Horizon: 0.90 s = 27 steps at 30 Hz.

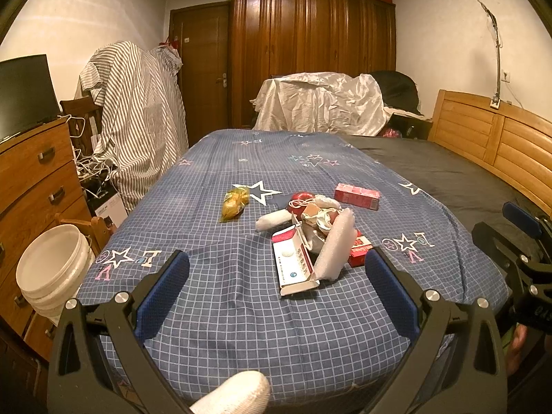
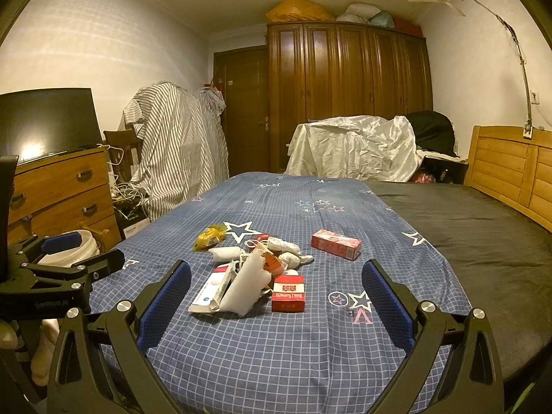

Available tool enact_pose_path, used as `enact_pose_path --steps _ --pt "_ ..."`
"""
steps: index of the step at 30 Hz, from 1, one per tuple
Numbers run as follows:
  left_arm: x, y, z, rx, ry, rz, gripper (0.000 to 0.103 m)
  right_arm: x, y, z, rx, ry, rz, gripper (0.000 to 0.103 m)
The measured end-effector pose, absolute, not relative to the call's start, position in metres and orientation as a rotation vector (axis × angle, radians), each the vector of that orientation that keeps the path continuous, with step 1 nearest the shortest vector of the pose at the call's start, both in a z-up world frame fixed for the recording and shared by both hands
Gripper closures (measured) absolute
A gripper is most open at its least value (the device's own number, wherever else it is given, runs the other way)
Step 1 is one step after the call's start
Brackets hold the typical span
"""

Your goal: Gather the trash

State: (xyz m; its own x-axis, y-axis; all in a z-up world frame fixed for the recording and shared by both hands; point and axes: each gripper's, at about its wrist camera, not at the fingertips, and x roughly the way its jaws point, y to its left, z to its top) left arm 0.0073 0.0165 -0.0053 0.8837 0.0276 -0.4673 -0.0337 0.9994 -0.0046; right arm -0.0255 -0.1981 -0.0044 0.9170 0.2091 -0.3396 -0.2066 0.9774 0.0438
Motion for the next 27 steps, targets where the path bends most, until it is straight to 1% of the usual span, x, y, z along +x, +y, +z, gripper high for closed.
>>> enact_pose_path --steps 5,9,12,16,17,21,23,27 --pt "0.016 0.021 -0.011 -0.028 0.523 0.019 0.005 -0.021 -0.198 -0.008 0.005 0.362 0.214 0.004" --pt "0.039 0.029 -0.030 -0.026 0.588 0.020 0.005 -0.011 -0.200 -0.014 0.014 0.387 0.216 0.004" --pt "0.070 0.039 -0.059 -0.022 0.685 0.009 0.005 -0.002 -0.202 -0.022 0.019 0.411 0.216 0.004" --pt "0.128 0.044 -0.102 -0.062 0.871 -0.079 0.005 0.014 -0.208 -0.038 0.036 0.459 0.209 0.004" --pt "0.137 0.043 -0.107 -0.064 0.890 -0.089 0.005 0.019 -0.209 -0.042 0.043 0.474 0.206 0.004" --pt "0.173 0.037 -0.130 -0.090 0.956 -0.135 0.005 0.037 -0.214 -0.056 0.057 0.517 0.201 0.004" --pt "0.184 0.036 -0.143 -0.059 0.982 -0.112 0.005 0.046 -0.213 -0.064 0.055 0.540 0.205 0.004" --pt "0.182 0.071 -0.149 -0.021 0.966 0.002 0.005 0.062 -0.214 -0.076 0.059 0.560 0.211 0.004"
